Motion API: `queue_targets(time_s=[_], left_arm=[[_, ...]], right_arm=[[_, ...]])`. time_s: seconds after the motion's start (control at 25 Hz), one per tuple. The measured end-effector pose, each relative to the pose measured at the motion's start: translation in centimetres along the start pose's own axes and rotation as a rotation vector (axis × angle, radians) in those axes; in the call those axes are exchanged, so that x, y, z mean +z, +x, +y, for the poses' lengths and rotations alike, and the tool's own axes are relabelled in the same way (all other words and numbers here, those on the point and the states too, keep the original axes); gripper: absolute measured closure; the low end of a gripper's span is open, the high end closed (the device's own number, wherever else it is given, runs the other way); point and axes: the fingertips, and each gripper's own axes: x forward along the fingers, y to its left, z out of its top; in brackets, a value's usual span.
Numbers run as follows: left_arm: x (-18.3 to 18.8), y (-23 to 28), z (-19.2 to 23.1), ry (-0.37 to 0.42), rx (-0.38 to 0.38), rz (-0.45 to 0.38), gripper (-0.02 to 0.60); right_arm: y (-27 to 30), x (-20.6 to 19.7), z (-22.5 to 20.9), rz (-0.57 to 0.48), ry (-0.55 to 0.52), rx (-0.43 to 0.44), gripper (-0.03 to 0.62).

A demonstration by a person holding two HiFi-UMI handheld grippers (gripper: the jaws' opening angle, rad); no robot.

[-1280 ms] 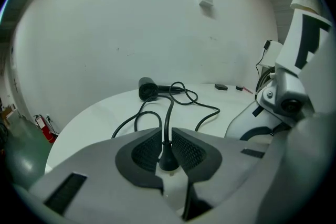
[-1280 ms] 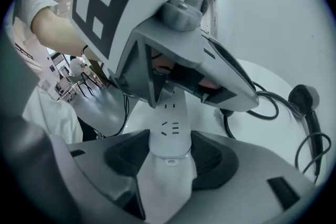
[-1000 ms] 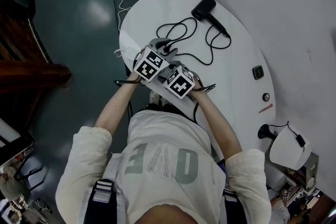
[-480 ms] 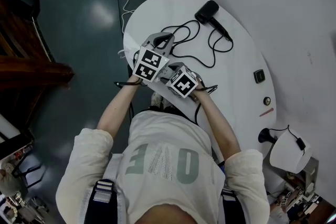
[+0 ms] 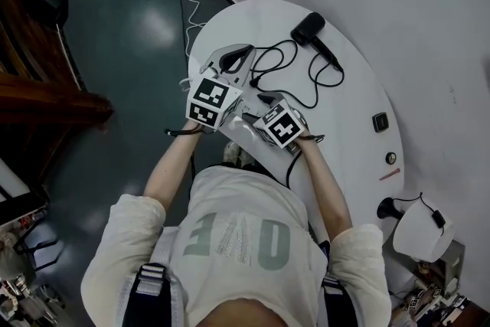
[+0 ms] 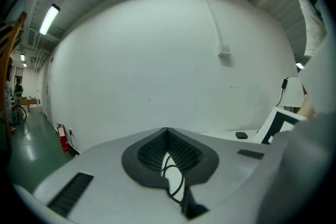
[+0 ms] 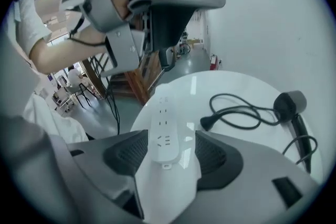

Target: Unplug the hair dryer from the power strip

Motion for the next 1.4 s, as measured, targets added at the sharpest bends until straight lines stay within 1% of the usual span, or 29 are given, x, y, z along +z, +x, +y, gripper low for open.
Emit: queue_targets(time_s=[0.08, 0.16, 0.2, 0.32, 0.36, 0.4, 0.48, 0.52, 0.6, 0.72, 0.8, 0.88, 1.0, 1.4], left_arm=[[1.1, -0.4, 0.4, -0.007, 0.024, -0.021, 0.577], [2.7, -0.8, 0.7, -0.013, 0.043, -0.052, 0.577], [3.6, -1.1, 0.7, -0.016, 0.050, -0.072, 0.577], [6.8, -2.1, 0.5, -0.001, 0.066, -0.137, 0.577], [7.8, -2.4, 0.3, 0.020, 0.070, -0.153, 0.578], [8.6, -2.6, 0.1, 0.048, 0.075, -0.162, 0.578], [10.0, -3.1, -0.3, 0.108, 0.091, -0.169, 0.577], [10.6, -3.5, -0.5, 0.130, 0.104, -0.175, 0.577], [12.0, -4.7, -0.8, 0.140, 0.140, -0.211, 0.577], [13.7, -6.7, -1.0, 0.083, 0.188, -0.267, 0.578], [14.7, -7.9, -1.3, 0.043, 0.201, -0.311, 0.577], [15.2, -8.7, -1.8, 0.052, 0.205, -0.326, 0.577], [15.5, -9.2, -2.2, 0.082, 0.210, -0.325, 0.578], [16.3, -10.1, -1.8, 0.101, 0.231, -0.341, 0.578]], right_arm=[[-2.3, 2.6, -1.0, -0.095, 0.007, -0.039, 0.322], [-5.0, 5.6, -2.6, -0.199, 0.025, -0.105, 0.324], [-6.7, 7.1, -3.5, -0.258, 0.043, -0.144, 0.344], [-12.9, 11.6, -5.9, -0.492, 0.129, -0.267, 0.511], [-15.3, 12.9, -6.5, -0.585, 0.158, -0.310, 0.552], [-17.8, 14.1, -6.9, -0.681, 0.181, -0.356, 0.580], [-22.6, 16.0, -7.1, -0.860, 0.195, -0.452, 0.591], [-24.6, 16.7, -6.8, -0.929, 0.186, -0.496, 0.591], [-27.6, 17.3, -5.9, -1.019, 0.158, -0.570, 0.591], [-29.8, 17.1, -4.4, -1.072, 0.133, -0.643, 0.591], [-30.2, 16.6, -3.7, -1.081, 0.126, -0.663, 0.591], [-30.1, 16.2, -3.2, -1.080, 0.120, -0.664, 0.591], [-29.7, 15.8, -2.9, -1.065, 0.115, -0.665, 0.592], [-29.6, 16.0, -2.7, -1.057, 0.119, -0.648, 0.592]])
